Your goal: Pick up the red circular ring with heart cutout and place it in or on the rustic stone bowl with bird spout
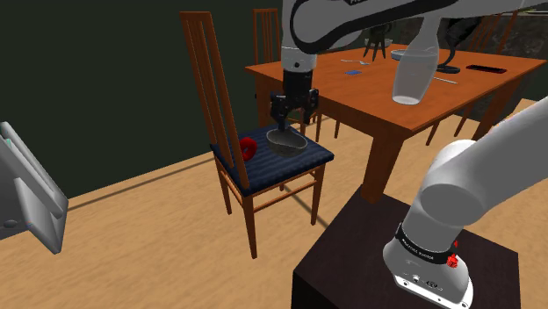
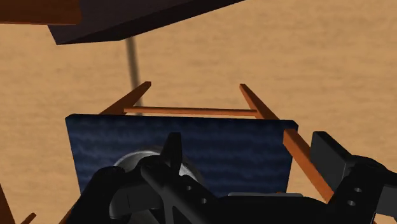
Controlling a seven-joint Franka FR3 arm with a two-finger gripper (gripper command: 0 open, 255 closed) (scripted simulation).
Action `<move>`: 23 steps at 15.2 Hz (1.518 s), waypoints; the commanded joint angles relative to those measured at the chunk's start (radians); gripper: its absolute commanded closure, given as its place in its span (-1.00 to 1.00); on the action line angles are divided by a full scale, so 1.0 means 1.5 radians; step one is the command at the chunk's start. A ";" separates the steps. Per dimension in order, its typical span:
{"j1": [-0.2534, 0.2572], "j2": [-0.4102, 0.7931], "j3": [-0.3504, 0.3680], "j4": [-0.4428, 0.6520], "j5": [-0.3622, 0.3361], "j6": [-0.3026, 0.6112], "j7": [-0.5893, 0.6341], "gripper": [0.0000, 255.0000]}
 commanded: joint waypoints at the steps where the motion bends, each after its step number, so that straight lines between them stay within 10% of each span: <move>1: -0.012 0.049 0.013 0.015 0.004 0.040 0.050 -1.00; 23: -0.075 0.511 0.013 0.298 -0.060 0.263 0.480 -1.00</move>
